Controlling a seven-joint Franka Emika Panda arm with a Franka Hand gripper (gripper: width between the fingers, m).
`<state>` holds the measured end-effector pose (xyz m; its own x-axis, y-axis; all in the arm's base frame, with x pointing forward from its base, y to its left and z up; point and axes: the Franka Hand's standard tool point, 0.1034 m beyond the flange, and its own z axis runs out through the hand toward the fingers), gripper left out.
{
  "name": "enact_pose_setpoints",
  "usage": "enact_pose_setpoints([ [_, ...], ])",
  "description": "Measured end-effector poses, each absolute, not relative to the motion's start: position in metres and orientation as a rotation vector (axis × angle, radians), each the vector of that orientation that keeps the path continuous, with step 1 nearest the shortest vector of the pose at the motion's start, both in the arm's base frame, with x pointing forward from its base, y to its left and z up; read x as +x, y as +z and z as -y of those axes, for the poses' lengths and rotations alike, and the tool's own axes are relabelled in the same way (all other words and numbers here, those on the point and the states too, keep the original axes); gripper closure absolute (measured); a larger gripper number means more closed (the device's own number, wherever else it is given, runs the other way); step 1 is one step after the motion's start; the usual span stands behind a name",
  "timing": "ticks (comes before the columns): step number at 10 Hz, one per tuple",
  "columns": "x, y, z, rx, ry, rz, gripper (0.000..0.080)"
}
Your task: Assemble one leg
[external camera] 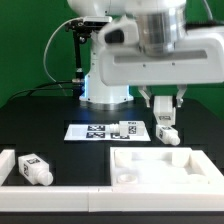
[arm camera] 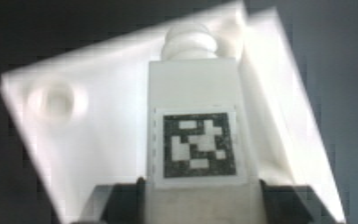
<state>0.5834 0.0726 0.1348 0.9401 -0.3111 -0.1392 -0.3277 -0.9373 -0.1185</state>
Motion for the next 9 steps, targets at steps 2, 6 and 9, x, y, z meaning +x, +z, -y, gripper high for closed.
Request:
enact_pose_setpoints([
  [2,0.585,0.133,-0.076,-2.963,0.004,-0.487,0.0514],
  [6,0.629,0.154,-0.112,-2.998,-0.447,-0.365,0.0514],
  [9,0.626,0.150,-0.129,-2.906,-0.695,-0.334,0.0514],
])
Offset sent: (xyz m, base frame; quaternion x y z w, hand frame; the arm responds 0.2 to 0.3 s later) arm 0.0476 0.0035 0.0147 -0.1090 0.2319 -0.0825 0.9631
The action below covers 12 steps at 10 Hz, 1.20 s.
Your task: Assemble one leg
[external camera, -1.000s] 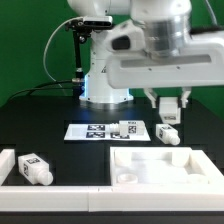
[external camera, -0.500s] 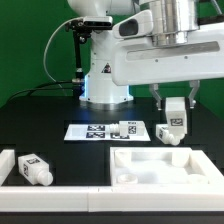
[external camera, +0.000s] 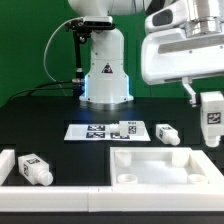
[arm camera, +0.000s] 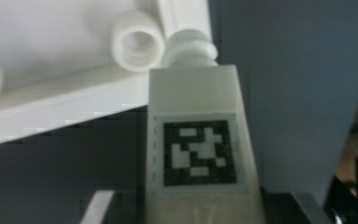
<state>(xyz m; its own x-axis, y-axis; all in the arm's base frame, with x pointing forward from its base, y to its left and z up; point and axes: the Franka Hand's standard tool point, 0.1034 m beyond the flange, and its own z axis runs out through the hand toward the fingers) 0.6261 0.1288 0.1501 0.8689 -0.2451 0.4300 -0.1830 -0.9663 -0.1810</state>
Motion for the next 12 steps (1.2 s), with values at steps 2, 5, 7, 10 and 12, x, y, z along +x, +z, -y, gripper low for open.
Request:
enact_pose_setpoints([
  [2,0.631,0.148,-0.120,-2.938,-0.725,-0.235,0.0514],
  [5,0.652,0.147,-0.117,-2.960,-0.830,-0.116,0.0514],
  [7,0.651,0.147,-0.116,-2.960,-0.829,-0.121,0.0514],
  [10,0.636,0.130,-0.122,-2.959,-0.898,-0.065,0.0514],
  [12,0.635,0.125,-0.121,-2.962,-0.920,-0.051,0.0514],
])
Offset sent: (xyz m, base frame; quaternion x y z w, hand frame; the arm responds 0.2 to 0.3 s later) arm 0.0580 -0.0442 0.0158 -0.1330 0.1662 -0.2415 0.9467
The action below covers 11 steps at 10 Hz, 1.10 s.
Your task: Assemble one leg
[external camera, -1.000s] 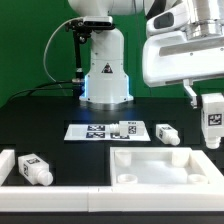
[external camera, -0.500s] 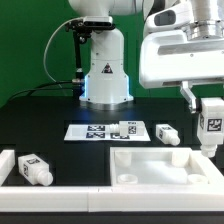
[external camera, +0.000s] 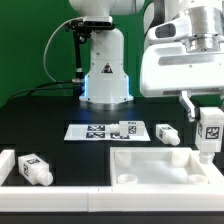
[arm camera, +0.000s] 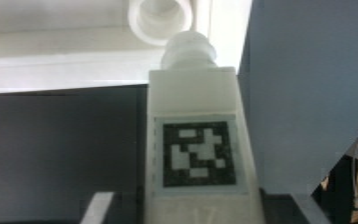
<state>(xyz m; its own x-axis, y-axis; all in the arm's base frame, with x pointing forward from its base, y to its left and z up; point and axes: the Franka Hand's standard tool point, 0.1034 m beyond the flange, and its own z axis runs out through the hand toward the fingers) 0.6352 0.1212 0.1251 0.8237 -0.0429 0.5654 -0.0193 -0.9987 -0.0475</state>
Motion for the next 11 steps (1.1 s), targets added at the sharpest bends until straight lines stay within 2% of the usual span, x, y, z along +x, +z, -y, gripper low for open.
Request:
enact_pose_setpoints([
  [4,0.637,0.111,-0.104,-2.995,-0.910,-0.032,0.0514],
  [11,0.633,0.088,-0.114,-2.993,-0.888,-0.079,0.0513],
])
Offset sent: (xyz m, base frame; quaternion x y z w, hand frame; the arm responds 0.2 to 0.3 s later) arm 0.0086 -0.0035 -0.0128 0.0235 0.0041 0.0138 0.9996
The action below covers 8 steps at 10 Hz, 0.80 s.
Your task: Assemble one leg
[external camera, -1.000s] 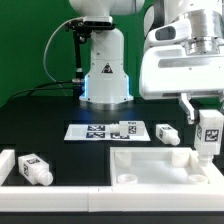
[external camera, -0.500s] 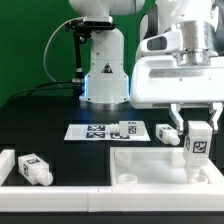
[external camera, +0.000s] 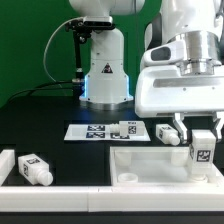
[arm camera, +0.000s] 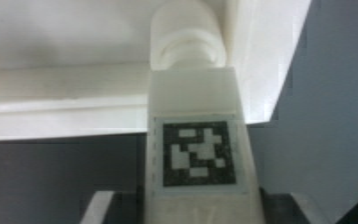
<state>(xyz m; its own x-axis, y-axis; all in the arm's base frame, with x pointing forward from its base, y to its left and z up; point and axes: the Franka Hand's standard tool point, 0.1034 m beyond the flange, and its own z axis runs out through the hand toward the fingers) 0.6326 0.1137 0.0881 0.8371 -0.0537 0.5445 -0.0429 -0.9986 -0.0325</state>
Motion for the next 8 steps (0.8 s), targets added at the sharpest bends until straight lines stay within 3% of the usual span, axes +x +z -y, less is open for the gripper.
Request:
enact_pose_setpoints([
  [5,0.6324,0.0843,-0.1134,-2.962,-0.992,-0.127,0.0512],
  [7,0.6316,0.0818,-0.1132,-2.984,-0.930,-0.123,0.0466],
  [8,0.6349,0.0860,-0.1135,-3.005,-0.824,-0.141,0.0298],
])
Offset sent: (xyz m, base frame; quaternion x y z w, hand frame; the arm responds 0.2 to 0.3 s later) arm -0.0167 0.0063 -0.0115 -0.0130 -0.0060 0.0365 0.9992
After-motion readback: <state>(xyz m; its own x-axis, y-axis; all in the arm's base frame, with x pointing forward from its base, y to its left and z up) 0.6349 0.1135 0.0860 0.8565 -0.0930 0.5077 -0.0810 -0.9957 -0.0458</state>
